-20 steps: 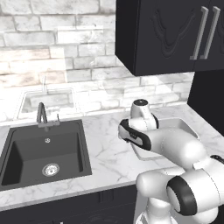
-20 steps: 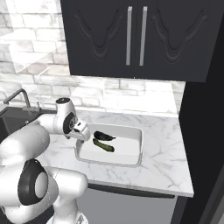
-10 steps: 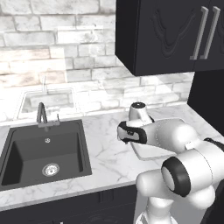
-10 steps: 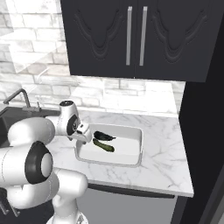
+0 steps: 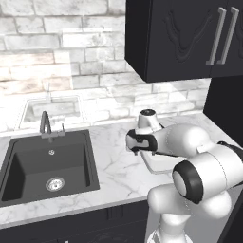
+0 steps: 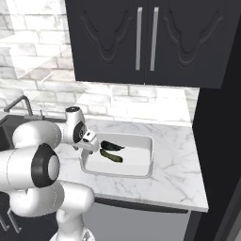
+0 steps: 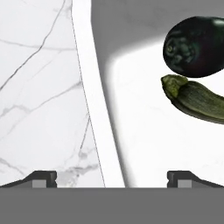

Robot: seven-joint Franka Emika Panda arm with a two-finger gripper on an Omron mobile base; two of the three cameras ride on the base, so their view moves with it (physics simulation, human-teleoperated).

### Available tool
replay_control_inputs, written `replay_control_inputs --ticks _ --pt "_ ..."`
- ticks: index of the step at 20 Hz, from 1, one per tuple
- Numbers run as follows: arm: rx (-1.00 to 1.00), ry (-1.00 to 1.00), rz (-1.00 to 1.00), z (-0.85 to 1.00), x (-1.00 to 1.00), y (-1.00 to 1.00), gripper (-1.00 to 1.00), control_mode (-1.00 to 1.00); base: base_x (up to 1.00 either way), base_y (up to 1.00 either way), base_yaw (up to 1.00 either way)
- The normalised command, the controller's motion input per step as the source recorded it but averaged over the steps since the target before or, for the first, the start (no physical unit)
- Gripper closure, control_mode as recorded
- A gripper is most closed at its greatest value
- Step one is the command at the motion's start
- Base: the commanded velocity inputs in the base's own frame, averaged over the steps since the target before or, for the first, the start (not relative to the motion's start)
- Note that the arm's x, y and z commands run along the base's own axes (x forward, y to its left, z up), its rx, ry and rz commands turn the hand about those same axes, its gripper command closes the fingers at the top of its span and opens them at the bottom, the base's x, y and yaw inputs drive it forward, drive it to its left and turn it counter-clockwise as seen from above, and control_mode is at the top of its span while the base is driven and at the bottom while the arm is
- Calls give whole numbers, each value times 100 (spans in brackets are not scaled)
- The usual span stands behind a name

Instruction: Take the eggplant and squash out of the freezer and place them in the tupperware container on the counter. Then put the tupperware containing the vegetables back in the freezer.

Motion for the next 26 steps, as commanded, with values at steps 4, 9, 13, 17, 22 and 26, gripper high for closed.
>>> replay_control_inputs --ticks 4,9,13,17,22,26 --pt "0 0 0 -7 0 -2 100 -100 0 0 0" --pt "0 1 0 -2 0 -2 100 -100 0 0 0" --pt "0 0 0 0 0 0 100 -100 0 0 0" --pt "0 0 1 0 -3 -7 100 -100 0 0 0" --pt "0 -6 10 24 -16 -2 100 -100 0 0 0" --pt "-1 -3 14 42 -12 -3 100 -100 0 0 0"
